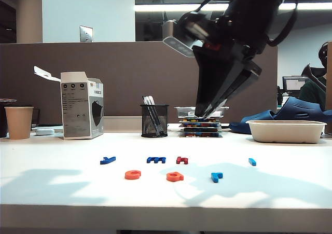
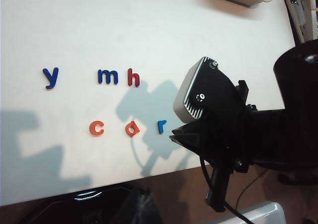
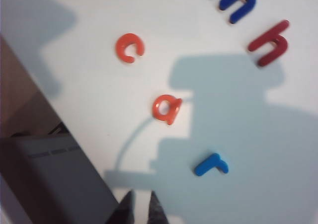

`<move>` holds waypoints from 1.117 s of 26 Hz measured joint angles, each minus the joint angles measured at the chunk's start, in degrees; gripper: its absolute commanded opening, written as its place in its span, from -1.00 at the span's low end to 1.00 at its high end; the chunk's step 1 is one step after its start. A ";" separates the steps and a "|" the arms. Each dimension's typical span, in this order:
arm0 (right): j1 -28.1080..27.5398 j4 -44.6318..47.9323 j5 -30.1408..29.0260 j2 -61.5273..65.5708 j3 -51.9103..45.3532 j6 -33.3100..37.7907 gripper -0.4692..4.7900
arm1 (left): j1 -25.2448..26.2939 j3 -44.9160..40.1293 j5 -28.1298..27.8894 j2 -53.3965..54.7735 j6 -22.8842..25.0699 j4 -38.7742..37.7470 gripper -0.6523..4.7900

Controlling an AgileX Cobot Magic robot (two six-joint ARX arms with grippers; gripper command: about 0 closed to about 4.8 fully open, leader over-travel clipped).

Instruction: Select the appropriate letters from the row of letter magnets placed on the table to arrange into the word "car".

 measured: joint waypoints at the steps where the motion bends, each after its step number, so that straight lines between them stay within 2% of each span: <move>1: -0.57 -0.02 -1.18 0.00 0.00 -1.42 -0.79 | 0.00 0.00 0.00 0.00 0.00 -0.02 -0.78; 5: -2.34 0.00 -5.29 0.00 0.00 -4.92 -0.83 | 0.02 0.00 0.00 0.00 0.00 -0.02 -0.78; 14: -3.85 0.04 -6.23 0.00 0.00 -9.57 -0.83 | 0.00 0.00 0.00 0.00 0.00 -0.02 -0.78; 29: -3.89 4.31 -8.83 0.61 0.00 -6.91 -0.83 | 0.00 0.00 0.00 0.02 0.00 -0.02 -0.78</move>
